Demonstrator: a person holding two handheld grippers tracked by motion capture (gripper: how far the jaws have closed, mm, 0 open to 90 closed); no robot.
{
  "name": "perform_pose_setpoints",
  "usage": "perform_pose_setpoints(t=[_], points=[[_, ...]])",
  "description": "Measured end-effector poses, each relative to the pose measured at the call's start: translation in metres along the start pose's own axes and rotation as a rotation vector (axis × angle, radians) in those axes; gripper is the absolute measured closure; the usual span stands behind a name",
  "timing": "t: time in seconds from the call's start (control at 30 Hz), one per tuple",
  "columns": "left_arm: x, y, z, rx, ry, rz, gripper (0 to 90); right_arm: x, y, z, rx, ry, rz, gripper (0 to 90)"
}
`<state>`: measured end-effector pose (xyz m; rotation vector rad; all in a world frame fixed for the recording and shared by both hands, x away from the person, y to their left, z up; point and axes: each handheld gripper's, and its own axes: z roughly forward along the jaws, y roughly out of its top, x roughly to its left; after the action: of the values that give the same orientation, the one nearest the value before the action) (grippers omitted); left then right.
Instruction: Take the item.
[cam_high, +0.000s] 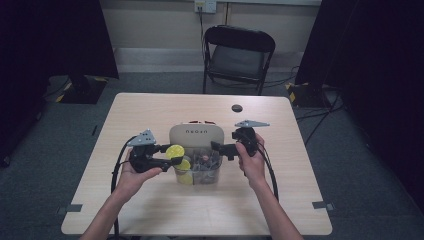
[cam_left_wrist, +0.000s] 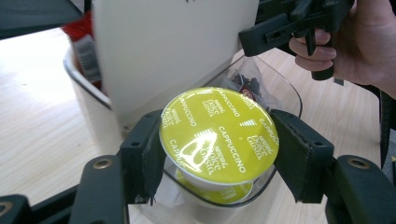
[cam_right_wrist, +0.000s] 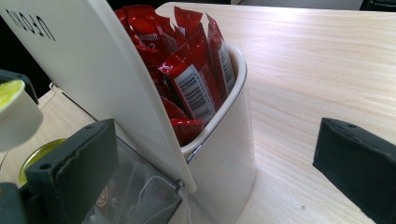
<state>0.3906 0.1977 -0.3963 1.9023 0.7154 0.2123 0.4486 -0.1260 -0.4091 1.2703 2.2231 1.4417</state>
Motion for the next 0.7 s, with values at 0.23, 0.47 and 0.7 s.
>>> perform_pose_setpoints(t=[0.23,0.47,0.7], points=[[0.006,0.003,-0.014,-0.03,0.015,-0.006,38.3,0.0,0.0,0.0,-0.002,0.0,-0.001,0.0],[0.016,0.001,-0.024,-0.04,0.04,-0.018,38.3,0.0,0.001,0.0,-0.003,0.001,0.0,0.0],[0.025,-0.002,-0.029,-0.041,0.085,-0.046,38.4,0.0,0.001,-0.001,-0.006,0.002,0.002,0.0]])
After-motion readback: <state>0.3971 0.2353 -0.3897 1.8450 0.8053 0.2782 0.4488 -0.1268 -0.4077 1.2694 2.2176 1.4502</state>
